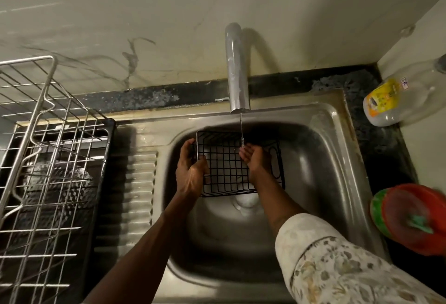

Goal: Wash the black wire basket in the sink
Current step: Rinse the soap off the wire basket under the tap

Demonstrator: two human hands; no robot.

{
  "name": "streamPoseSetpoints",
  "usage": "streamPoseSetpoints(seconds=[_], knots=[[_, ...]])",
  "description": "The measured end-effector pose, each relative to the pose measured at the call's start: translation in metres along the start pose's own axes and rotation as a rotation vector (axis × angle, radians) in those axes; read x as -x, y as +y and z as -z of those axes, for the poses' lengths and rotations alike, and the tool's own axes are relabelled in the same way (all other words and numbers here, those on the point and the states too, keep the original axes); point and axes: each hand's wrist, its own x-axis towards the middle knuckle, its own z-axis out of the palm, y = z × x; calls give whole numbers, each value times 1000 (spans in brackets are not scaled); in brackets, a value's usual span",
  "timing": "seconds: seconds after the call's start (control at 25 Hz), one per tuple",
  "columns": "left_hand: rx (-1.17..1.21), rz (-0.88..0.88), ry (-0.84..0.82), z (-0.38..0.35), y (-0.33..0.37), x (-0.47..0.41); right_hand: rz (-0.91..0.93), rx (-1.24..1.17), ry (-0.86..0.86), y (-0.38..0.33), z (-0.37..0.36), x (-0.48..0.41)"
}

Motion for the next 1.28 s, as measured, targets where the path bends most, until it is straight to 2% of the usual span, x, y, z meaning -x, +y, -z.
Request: streamPoseSetpoints(seconds=[0.12,0.2,0.28,0.4,0.48,0.52,0.6,0.68,0.76,0.88,0.96,1.08,1.2,1.28], knots=[[-12,-37,-4,0,2,-1,-120,1,-113,15,-4,10],[-72,-49,-17,-1,6,1,-188,151,-332,17,-9,22],[-121,-40,-31,-1,10,2,-199,327,-473,17,-17,25],[-115,-37,-39,0,8,7,-151,197,-420,4,-20,18],[-123,-63,-53,-1,10,12,-104,117,-275,-3,-12,6],[-125,-58,-47,-1,12,15,-82,156,-214,-2,-6,0],[-122,-35,-6,1,15,19,85,466,-110,5,4,-6],[-152,-62,40,9,21,19,539,1020,-139,10,22,-15],[-209,-121,58,18,30,22,989,1505,-310,4,41,-17],[-341,-188,64,30,50,30,1307,1749,-349,-16,57,-17],[-381,-192,84,37,58,36,1398,1862,-487,-17,71,-23],[-393,-169,114,40,62,39,1283,2011,-547,15,88,-13],[-400,-185,94,43,63,41,1378,2116,-683,24,103,-9],[-406,-197,78,44,59,43,1264,2148,-593,-6,91,-14]])
